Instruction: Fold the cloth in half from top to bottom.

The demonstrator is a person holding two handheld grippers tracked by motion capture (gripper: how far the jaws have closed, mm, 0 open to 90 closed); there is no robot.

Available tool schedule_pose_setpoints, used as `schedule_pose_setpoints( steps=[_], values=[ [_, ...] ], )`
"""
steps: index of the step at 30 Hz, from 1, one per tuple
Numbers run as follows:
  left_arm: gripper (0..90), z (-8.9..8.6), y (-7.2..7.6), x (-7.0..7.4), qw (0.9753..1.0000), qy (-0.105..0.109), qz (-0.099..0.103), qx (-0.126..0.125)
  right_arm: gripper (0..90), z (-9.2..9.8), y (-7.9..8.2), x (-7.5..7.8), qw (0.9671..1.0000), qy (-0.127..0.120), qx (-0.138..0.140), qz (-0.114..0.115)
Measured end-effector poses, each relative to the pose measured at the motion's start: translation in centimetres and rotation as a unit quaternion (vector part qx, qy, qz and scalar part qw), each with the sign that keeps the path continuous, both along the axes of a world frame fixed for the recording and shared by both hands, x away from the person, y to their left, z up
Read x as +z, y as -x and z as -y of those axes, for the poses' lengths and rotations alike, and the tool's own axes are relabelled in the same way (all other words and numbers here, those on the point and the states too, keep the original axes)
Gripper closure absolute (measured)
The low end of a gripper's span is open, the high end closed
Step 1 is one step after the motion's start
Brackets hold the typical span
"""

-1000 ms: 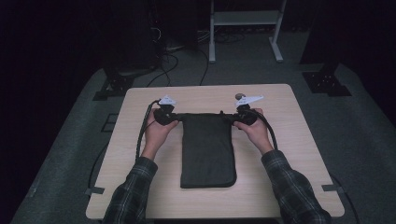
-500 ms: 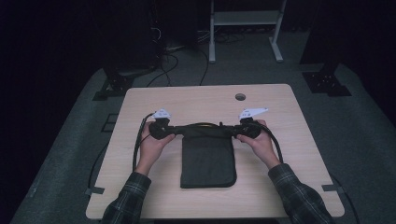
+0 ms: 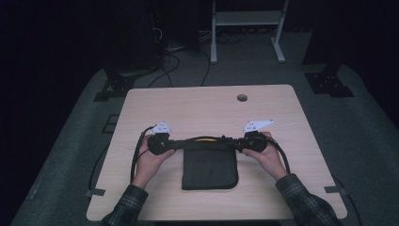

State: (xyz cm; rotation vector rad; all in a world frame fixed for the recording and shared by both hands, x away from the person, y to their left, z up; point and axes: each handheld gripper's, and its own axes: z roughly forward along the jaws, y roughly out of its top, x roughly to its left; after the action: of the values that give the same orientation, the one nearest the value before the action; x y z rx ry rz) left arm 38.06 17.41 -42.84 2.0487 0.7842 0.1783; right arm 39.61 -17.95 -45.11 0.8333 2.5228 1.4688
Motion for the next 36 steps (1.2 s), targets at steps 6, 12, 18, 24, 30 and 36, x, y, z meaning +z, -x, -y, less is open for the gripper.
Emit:
schedule_pose_setpoints(
  steps=[6,12,18,24,30,36],
  values=[
    [84.2,-0.1,1.8,0.1,0.9999,-0.001,-0.001,-0.010,78.7,0.2,1.6,0.1,0.9999,-0.002,0.015,-0.003],
    [84.2,-0.3,3.6,0.1,0.9997,0.000,-0.006,-0.022,78.6,0.2,3.3,0.2,0.9995,-0.003,0.031,-0.001],
    [84.2,-0.5,5.3,-0.1,0.9993,-0.003,-0.013,-0.034,78.5,0.3,5.1,0.3,0.9988,-0.005,0.048,-0.005],
    [84.1,-0.3,6.6,-0.9,0.9984,-0.020,-0.026,-0.045,78.0,0.2,6.7,-0.2,0.9979,0.015,0.063,-0.002],
    [83.8,-0.1,7.4,-1.9,0.9965,-0.040,-0.047,-0.056,76.0,0.2,7.8,-1.0,0.9968,0.030,0.073,-0.008],
    [78.9,0.0,7.6,-2.3,0.9951,-0.048,-0.062,-0.059,68.8,0.1,8.4,-1.5,0.9960,0.042,0.077,-0.018]
  ],
)
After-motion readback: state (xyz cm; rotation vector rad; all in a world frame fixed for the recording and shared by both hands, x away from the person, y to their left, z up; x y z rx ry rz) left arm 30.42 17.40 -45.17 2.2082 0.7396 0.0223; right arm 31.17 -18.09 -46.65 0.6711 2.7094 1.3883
